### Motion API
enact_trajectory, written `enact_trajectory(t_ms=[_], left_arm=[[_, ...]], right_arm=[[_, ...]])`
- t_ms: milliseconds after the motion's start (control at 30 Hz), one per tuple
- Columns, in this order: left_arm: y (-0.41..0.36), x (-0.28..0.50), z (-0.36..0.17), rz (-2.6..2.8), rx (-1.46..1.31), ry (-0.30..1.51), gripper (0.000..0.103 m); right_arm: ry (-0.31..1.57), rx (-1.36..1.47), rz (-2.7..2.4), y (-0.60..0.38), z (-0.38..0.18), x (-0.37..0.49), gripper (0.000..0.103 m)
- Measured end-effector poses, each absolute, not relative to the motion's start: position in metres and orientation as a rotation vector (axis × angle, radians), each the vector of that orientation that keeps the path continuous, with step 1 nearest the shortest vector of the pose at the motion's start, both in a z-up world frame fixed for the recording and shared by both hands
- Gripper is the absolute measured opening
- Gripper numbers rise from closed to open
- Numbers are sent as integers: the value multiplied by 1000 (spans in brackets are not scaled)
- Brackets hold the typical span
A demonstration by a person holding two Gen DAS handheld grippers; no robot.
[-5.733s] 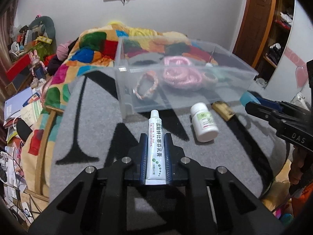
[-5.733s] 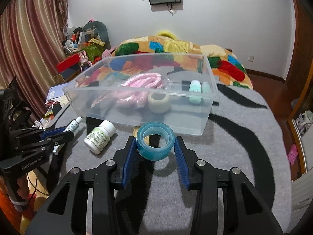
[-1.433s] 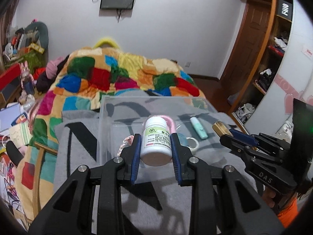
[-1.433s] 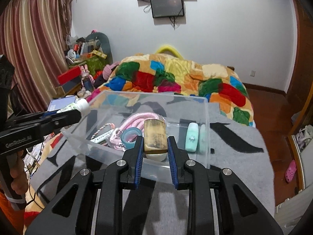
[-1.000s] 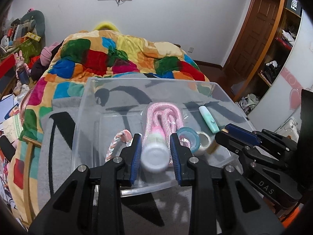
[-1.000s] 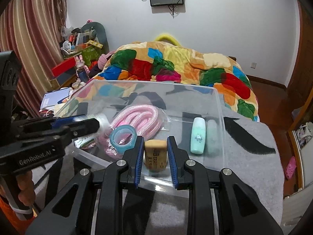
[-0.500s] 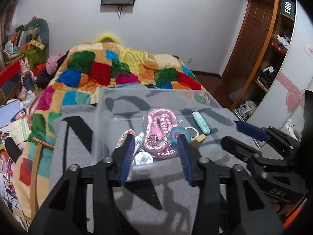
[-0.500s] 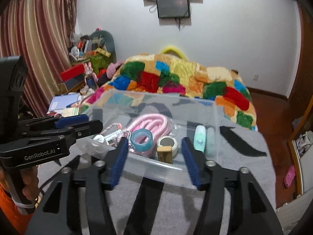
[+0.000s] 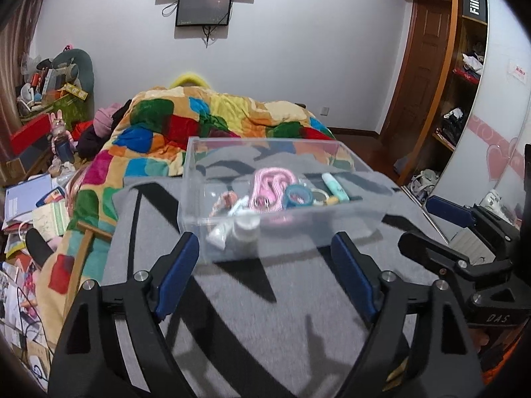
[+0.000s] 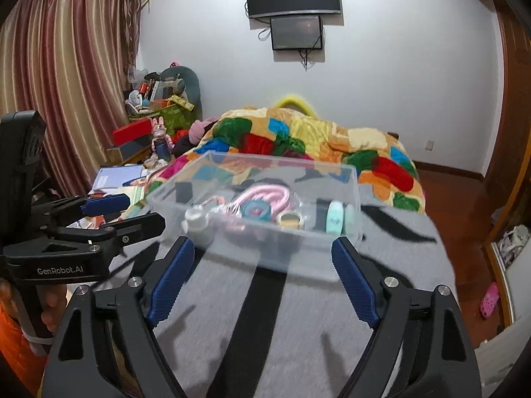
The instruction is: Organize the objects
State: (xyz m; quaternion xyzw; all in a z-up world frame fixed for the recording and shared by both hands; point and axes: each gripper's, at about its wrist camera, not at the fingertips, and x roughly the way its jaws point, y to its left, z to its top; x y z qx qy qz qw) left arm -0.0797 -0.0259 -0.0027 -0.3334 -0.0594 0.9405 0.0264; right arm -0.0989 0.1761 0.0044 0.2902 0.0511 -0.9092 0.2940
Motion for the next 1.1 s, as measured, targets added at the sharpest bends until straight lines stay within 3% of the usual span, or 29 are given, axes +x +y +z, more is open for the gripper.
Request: enact_trajectory(t_ms=[1100], left_arm=[[-11, -61, -19, 2905, -1025, -165, 84]], right_arm=[[97, 863, -2402, 189, -23, -95, 83]])
